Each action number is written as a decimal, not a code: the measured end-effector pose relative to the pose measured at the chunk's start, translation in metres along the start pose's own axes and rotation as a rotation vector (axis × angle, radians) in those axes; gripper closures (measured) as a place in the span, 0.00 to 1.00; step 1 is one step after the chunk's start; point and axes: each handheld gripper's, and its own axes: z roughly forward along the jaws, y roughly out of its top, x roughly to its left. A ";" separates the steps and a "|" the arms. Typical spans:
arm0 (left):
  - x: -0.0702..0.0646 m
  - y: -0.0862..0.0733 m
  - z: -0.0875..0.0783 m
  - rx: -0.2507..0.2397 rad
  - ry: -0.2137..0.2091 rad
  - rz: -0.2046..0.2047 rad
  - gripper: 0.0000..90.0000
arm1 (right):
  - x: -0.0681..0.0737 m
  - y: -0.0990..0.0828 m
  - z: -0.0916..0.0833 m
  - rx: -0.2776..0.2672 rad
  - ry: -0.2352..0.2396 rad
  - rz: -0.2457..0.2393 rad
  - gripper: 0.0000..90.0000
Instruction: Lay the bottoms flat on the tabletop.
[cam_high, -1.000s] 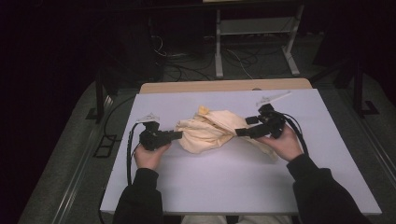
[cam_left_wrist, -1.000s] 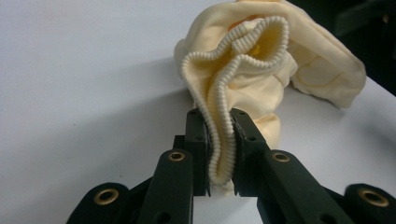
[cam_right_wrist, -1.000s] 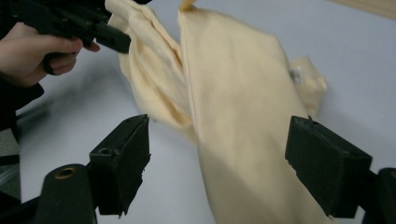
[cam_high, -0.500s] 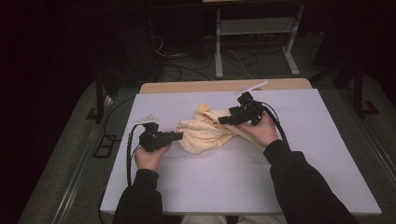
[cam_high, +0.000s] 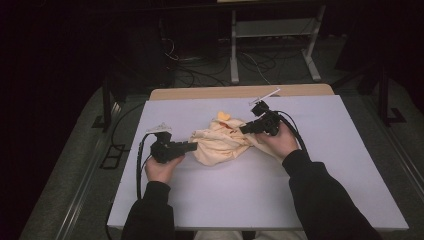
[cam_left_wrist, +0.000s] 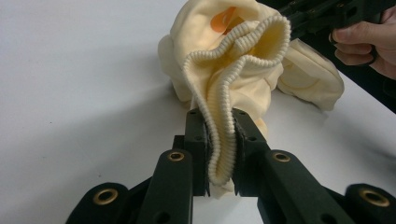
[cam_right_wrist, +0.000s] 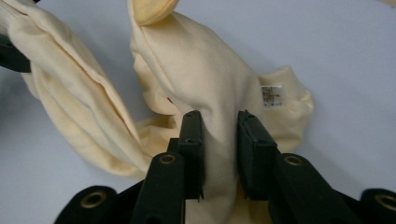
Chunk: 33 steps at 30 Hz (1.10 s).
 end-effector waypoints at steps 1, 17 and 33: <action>-0.001 0.000 0.000 -0.001 -0.002 0.001 0.85 | -0.001 -0.001 -0.001 0.001 -0.010 -0.001 0.82; -0.027 0.003 -0.001 0.026 -0.159 0.136 0.85 | -0.031 -0.029 -0.043 -0.061 -0.076 0.108 0.85; -0.082 -0.002 0.049 0.218 -0.356 0.259 0.55 | -0.063 -0.081 -0.056 -0.101 -0.053 0.226 0.86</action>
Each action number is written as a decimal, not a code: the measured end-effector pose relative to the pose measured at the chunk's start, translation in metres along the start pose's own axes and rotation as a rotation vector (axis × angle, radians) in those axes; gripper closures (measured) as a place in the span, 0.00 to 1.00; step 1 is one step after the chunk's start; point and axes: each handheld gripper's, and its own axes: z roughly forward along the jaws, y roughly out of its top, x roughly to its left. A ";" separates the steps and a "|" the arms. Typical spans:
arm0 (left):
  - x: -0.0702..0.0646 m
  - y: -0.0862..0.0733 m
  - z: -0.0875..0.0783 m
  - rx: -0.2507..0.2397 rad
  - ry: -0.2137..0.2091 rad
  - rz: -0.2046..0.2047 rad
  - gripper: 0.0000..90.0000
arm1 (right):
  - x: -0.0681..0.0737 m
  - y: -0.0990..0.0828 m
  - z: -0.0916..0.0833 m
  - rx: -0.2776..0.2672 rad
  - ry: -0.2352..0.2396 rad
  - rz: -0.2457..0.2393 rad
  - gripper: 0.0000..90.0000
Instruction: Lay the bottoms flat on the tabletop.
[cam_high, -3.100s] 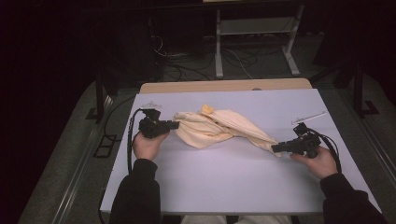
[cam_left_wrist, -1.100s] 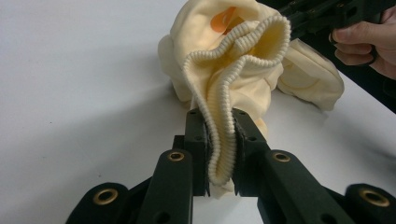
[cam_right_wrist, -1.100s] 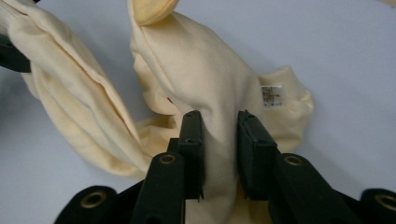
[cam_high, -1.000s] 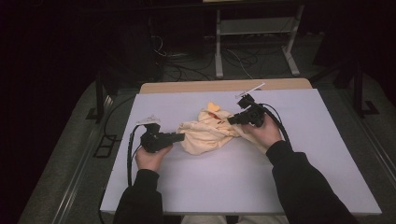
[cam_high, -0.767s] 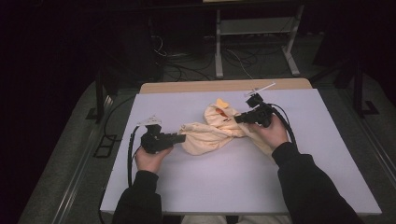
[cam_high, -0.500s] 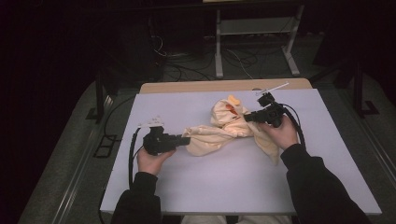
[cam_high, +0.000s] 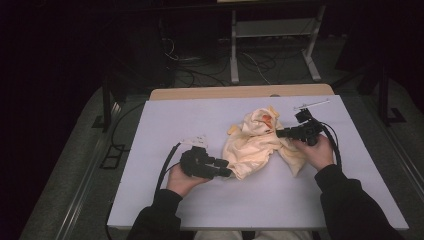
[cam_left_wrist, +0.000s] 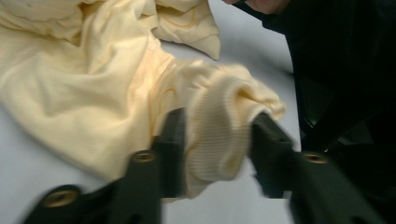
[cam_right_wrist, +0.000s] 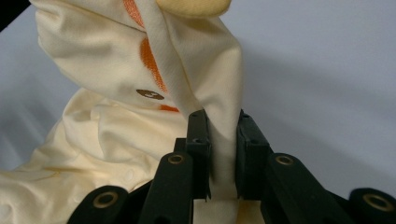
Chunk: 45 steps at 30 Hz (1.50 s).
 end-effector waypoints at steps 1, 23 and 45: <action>-0.001 0.001 0.001 0.006 0.003 0.005 0.52 | -0.001 -0.002 -0.001 -0.006 0.003 0.004 0.86; 0.055 0.011 -0.006 -0.101 0.187 -0.151 0.18 | -0.007 -0.014 0.002 -0.078 0.032 0.041 0.86; 0.091 0.028 0.033 -0.016 0.295 -0.208 0.22 | -0.007 -0.013 0.001 -0.075 0.039 0.023 0.85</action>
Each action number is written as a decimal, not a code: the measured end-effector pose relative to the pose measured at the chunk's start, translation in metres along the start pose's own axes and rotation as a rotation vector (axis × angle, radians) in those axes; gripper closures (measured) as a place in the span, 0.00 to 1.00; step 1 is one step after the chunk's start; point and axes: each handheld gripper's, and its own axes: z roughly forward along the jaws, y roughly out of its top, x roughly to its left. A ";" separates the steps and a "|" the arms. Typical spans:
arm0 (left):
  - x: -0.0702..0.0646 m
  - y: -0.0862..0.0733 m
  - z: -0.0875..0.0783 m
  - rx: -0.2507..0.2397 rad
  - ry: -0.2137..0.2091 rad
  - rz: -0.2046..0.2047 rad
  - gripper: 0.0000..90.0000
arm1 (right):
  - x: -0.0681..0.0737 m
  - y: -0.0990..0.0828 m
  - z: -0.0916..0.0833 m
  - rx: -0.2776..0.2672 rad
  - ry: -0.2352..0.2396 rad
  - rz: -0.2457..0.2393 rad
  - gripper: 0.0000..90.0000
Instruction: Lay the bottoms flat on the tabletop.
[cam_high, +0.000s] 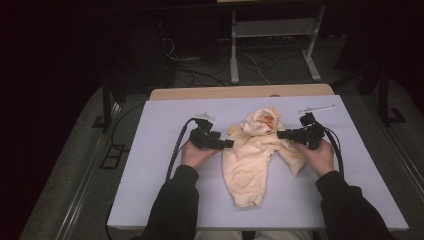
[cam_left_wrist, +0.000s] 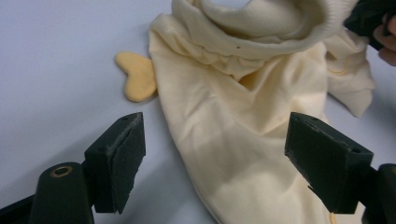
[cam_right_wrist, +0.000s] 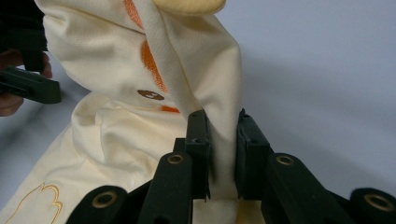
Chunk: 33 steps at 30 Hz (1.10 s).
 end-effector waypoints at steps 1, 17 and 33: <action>0.001 0.000 0.002 0.013 0.004 -0.001 0.22 | 0.000 0.000 0.000 0.001 0.001 0.000 0.85; -0.003 0.003 0.028 0.069 0.090 -0.001 0.35 | 0.003 0.001 -0.003 0.002 -0.005 -0.024 0.85; -0.012 0.006 0.034 0.125 0.098 0.053 0.92 | 0.005 0.002 -0.003 0.002 -0.007 -0.030 0.85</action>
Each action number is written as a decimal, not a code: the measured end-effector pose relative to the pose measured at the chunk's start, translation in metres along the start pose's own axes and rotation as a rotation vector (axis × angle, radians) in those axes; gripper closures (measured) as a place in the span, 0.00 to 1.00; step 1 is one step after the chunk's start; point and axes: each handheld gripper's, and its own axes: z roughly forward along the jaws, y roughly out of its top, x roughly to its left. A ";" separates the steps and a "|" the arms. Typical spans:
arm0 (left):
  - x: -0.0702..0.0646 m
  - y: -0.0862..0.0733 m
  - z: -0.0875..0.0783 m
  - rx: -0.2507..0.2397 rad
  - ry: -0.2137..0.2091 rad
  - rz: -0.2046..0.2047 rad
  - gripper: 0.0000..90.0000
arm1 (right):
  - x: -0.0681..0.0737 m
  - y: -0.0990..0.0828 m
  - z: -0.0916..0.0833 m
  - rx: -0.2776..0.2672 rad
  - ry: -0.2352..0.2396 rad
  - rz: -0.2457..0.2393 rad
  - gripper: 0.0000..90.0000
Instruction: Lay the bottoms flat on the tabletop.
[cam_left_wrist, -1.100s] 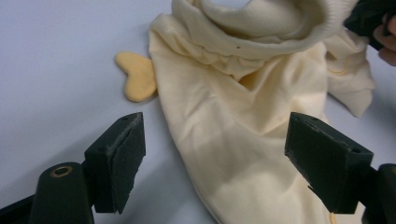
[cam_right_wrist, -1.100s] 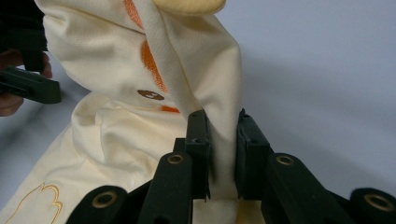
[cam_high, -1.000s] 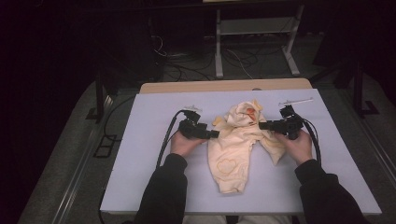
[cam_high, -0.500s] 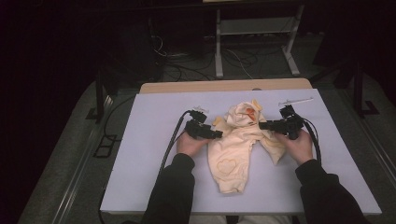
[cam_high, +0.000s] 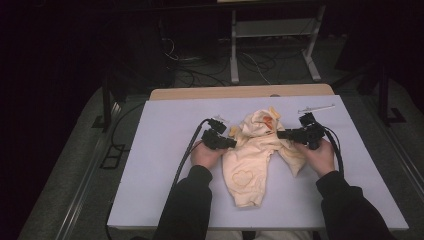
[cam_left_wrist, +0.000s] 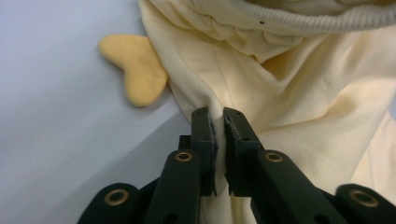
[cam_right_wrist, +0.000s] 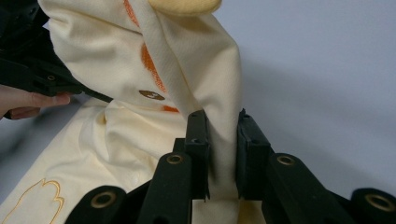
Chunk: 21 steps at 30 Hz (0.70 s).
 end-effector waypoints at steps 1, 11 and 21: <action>0.000 0.000 -0.001 0.000 0.003 0.004 0.93 | 0.000 0.000 0.000 0.000 0.001 -0.001 0.85; -0.007 0.009 -0.043 -0.053 0.037 0.049 0.93 | 0.012 0.010 -0.015 -0.008 0.010 -0.006 0.86; -0.001 0.000 -0.104 -0.070 0.102 0.057 0.93 | 0.036 0.024 -0.029 0.017 0.045 0.097 0.90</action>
